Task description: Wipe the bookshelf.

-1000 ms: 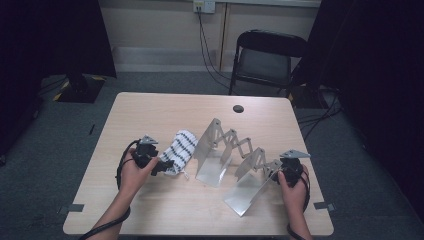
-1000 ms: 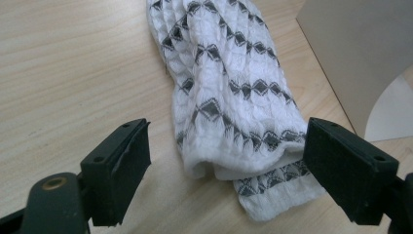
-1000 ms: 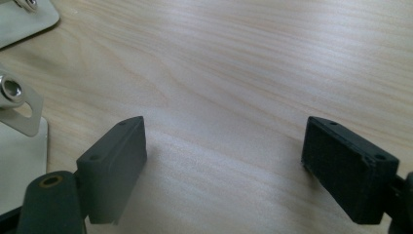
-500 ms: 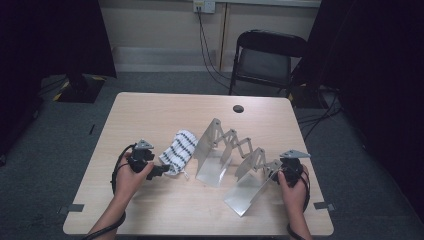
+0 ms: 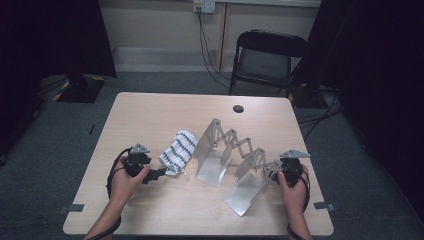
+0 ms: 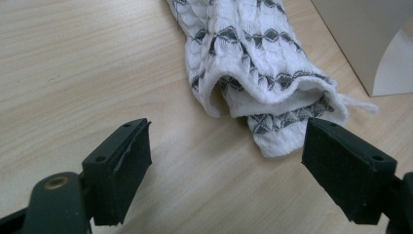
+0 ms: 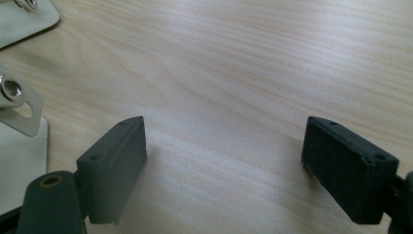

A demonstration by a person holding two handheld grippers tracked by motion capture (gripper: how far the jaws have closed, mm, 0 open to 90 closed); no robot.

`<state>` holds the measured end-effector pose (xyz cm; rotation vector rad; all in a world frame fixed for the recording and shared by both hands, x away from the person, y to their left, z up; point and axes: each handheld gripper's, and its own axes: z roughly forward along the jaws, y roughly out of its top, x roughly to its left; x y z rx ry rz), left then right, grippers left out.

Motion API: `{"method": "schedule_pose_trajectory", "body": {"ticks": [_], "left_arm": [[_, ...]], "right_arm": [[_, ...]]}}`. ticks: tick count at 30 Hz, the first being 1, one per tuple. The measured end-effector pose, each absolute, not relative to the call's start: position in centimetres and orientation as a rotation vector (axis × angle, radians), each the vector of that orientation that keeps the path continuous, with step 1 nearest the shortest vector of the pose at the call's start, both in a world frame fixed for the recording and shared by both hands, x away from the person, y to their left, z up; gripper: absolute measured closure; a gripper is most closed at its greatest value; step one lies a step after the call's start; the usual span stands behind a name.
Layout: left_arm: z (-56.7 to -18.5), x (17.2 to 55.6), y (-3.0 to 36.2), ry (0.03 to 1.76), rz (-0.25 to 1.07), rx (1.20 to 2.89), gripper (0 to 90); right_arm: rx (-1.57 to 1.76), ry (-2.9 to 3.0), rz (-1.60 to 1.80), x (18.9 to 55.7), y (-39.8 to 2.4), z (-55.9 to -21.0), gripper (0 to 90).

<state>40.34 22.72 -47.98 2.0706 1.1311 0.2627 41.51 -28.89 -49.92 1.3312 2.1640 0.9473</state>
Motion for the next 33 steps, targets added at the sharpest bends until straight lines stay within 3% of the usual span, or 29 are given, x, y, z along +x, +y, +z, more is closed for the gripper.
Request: {"method": "schedule_pose_trajectory", "body": {"ticks": [33], "left_arm": [[-49.0,38.2,24.8,1.123,0.27,2.095,17.7]], "right_arm": [[1.329,2.166,0.948,41.5,-28.9,-49.9,15.9]]}}
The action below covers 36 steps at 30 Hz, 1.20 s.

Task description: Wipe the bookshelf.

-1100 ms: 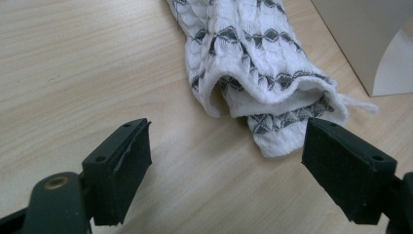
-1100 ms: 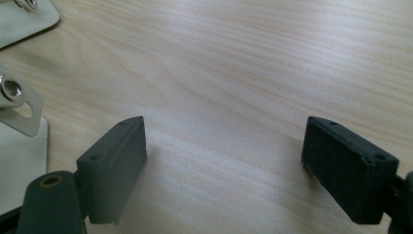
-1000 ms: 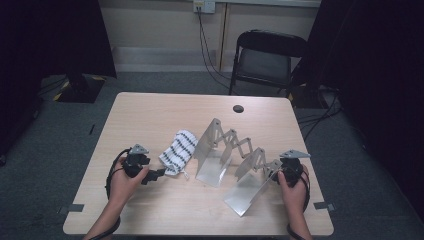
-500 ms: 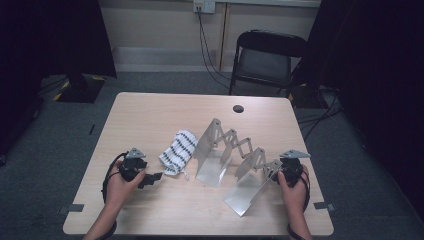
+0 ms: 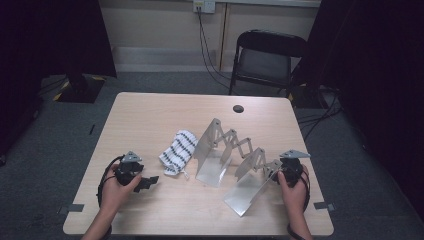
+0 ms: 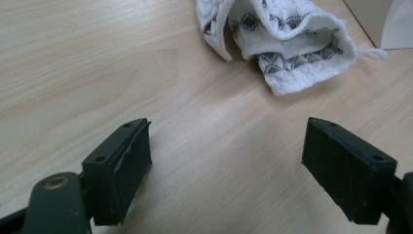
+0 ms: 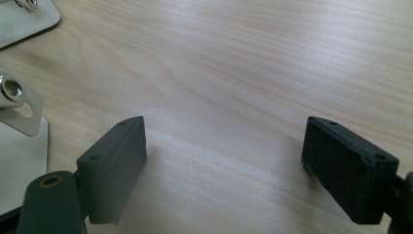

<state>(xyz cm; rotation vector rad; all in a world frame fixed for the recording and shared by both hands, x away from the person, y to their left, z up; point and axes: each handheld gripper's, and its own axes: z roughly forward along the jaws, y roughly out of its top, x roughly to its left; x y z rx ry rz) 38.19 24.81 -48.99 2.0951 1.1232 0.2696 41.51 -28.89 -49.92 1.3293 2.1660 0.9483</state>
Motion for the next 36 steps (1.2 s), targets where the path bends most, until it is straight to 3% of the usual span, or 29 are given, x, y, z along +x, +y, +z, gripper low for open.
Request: {"method": "schedule_pose_trajectory", "body": {"ticks": [36], "left_arm": [[-49.1,36.1,27.5,1.126,0.324,2.111,17.7]], "right_arm": [[1.33,2.167,0.949,41.5,-28.9,-49.9,15.8]]}}
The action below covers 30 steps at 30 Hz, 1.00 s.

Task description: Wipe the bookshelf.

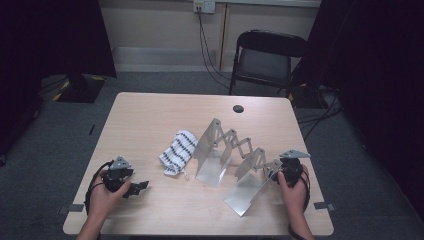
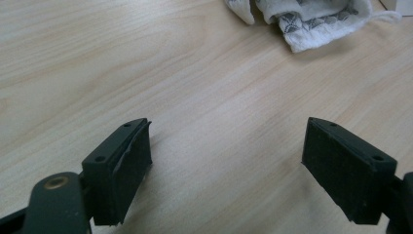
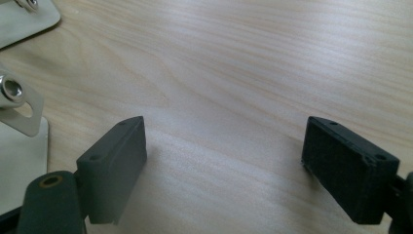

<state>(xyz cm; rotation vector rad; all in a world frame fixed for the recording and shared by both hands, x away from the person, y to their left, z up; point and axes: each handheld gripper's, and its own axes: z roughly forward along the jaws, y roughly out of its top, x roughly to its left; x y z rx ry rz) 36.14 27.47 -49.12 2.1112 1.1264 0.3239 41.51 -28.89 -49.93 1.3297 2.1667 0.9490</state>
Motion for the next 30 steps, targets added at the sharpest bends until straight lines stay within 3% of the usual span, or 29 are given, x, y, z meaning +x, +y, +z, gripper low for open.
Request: {"method": "schedule_pose_trajectory", "body": {"ticks": [16,30], "left_arm": [[-49.75,35.48,27.58,1.002,0.418,2.164,14.7],[-50.09,35.15,27.68,0.997,0.431,2.128,13.6]], "right_arm": [[1.329,2.167,0.949,41.51,-28.89,-49.92,15.9],[1.329,2.167,0.949,41.51,-28.88,-49.92,15.9]]}}
